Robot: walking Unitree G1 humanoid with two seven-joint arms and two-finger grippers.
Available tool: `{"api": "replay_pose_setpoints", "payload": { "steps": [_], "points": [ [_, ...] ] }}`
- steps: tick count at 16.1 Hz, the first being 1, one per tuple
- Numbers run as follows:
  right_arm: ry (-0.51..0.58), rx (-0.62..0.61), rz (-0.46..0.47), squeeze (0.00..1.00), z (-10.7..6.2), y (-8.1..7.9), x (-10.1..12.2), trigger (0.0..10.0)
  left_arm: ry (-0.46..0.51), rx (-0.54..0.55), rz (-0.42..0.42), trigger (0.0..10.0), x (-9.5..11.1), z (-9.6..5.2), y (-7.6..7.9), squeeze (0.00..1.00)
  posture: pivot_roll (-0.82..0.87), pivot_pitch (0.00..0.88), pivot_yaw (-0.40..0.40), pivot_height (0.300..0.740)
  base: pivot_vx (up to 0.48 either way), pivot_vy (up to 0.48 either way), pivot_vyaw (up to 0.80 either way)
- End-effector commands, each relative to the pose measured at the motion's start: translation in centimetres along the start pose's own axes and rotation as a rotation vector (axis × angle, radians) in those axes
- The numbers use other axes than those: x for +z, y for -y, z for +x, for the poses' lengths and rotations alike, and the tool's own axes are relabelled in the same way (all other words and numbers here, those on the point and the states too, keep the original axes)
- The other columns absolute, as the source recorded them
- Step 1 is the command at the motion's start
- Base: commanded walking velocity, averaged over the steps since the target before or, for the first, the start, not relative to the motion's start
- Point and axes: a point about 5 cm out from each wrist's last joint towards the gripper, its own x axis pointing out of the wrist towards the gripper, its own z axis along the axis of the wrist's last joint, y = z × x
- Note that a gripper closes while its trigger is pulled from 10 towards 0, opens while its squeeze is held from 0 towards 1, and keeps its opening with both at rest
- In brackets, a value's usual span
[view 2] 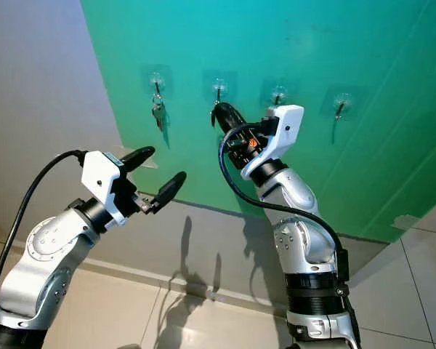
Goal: Hang keys on a hook
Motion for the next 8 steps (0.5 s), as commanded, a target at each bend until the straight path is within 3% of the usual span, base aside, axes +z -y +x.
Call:
{"api": "replay_pose_setpoints", "payload": {
  "steps": [1, 8],
  "points": [
    [0.005, -0.007, -0.017, 0.0, 0.45, 0.09, 0.58, 10.0, 0.006, -0.016, 0.005, 10.0, 0.22, 0.31, 0.11, 0.0, 0.0, 0.0, -0.001, 0.74, 0.0, 0.0, 0.0],
    [0.026, -0.013, -0.007, 0.0, 0.8, 0.38, 0.93, 10.0, 0.005, -0.021, 0.003, 10.0, 0.2, 0.05, 0.22, 0.0, 0.01, 0.0, -0.009, 0.74, 0.0, 0.0, 0.0]
  ]
}}
